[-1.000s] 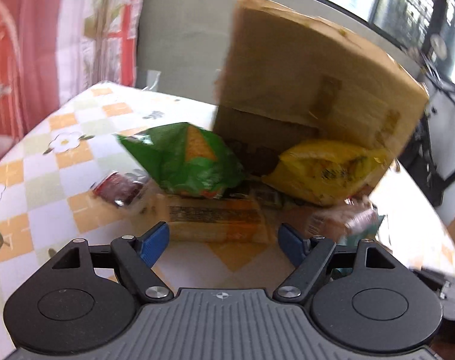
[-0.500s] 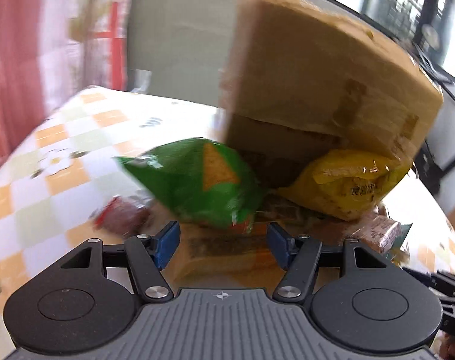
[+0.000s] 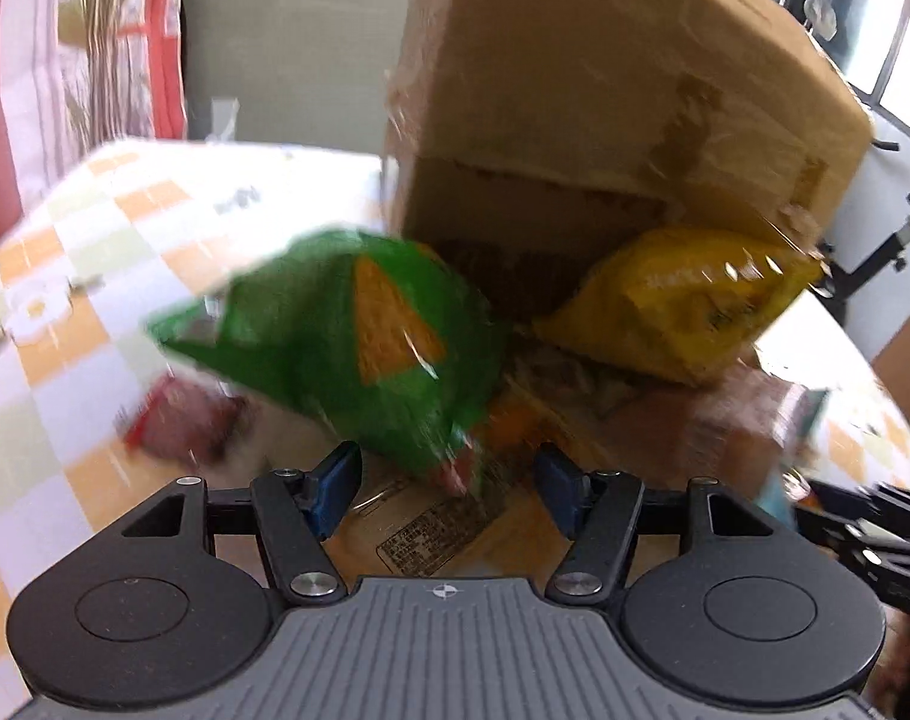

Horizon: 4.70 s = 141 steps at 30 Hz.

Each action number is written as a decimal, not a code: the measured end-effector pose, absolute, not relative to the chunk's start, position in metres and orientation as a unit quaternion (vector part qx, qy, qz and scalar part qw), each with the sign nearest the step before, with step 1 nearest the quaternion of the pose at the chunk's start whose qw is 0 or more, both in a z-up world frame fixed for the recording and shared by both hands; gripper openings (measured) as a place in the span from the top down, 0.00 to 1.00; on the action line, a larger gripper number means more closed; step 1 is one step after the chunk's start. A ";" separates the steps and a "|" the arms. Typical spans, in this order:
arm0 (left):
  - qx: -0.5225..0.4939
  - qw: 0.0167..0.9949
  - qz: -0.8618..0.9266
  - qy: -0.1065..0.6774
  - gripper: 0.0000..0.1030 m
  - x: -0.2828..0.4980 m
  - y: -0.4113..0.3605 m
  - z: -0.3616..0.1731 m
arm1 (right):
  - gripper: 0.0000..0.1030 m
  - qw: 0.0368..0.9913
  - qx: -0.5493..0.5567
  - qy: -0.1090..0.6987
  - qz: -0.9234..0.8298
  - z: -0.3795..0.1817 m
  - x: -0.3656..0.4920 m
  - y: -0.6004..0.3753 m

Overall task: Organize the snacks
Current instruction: 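Move both open grippers back toward the snack pile, then grasp the orange striped bar with the left gripper while the right grasps the yellow-orange packet, then carry both held snacks over the box and open both grippers, then move both open grippers back toward the snack pile, then grasp the wrapped bread loaf with the right gripper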

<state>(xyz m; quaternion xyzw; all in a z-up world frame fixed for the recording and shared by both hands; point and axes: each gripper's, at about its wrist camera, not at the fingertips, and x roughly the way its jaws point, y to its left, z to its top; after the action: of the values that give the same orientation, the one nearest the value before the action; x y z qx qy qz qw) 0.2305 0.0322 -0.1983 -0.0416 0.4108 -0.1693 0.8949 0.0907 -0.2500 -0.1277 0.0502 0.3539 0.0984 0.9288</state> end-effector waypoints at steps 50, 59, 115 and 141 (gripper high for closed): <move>-0.041 0.934 -0.205 0.291 0.63 0.156 -0.004 -0.126 | 0.66 0.960 0.079 0.244 0.111 -0.045 0.090 -0.282; -0.039 0.957 -0.218 0.189 0.63 0.229 -0.008 -0.020 | 0.66 0.981 0.052 0.136 0.129 0.046 0.171 -0.291; -0.078 0.944 -0.104 0.305 0.13 0.188 0.106 -0.133 | 0.03 0.901 -0.028 0.410 0.141 -0.126 0.194 -0.187; -0.039 0.916 -0.103 0.386 0.48 0.296 0.128 -0.200 | 0.21 0.921 0.031 0.362 0.141 -0.122 0.160 -0.210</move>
<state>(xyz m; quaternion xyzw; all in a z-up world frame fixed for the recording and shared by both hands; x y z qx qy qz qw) 0.2964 0.1281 -0.1997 -0.0386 0.3864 -0.1031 0.9157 0.1597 -0.2099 -0.1218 0.0313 0.3619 0.1406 0.9210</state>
